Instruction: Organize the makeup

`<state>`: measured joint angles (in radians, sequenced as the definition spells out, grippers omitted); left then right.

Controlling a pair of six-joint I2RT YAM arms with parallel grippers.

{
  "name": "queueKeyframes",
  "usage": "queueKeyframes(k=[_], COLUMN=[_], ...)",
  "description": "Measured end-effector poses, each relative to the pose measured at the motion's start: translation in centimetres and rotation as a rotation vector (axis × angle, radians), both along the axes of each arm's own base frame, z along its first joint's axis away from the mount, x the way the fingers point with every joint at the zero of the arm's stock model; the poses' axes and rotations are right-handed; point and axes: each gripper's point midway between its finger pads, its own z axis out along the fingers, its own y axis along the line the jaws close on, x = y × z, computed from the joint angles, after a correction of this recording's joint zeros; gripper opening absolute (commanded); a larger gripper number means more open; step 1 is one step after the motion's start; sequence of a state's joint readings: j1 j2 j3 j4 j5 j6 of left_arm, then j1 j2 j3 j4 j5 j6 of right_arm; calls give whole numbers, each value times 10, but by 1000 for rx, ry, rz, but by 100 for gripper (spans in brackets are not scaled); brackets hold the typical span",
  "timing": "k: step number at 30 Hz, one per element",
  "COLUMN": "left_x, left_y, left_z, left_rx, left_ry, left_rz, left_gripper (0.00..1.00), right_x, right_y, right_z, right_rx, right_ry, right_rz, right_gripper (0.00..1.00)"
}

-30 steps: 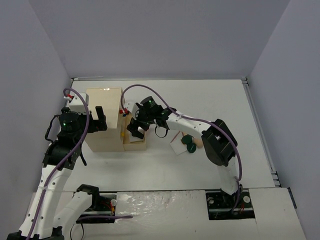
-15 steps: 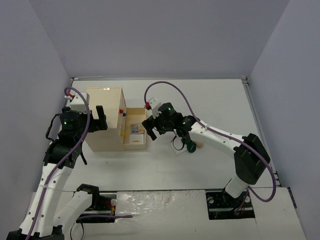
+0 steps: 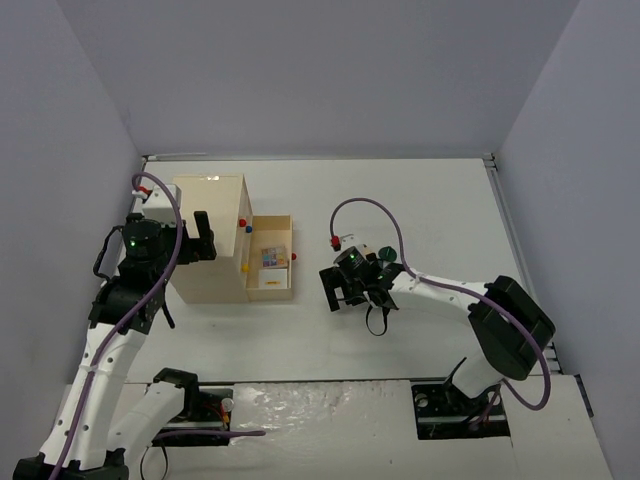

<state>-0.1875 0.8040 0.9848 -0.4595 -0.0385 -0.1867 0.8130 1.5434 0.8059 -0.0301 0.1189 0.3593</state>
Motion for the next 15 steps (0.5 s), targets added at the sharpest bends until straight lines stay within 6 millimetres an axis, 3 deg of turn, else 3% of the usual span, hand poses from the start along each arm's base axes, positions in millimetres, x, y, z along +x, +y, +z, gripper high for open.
queueKeyframes(k=[15], left_x=[0], left_y=[-1], left_z=[0], left_rx=[-2], left_ry=[1], left_rz=[-5], left_gripper=[97], right_x=[16], right_y=[-19], right_z=[-2], right_rx=[-24], right_ry=[-36], right_rz=[-92], right_gripper=[100])
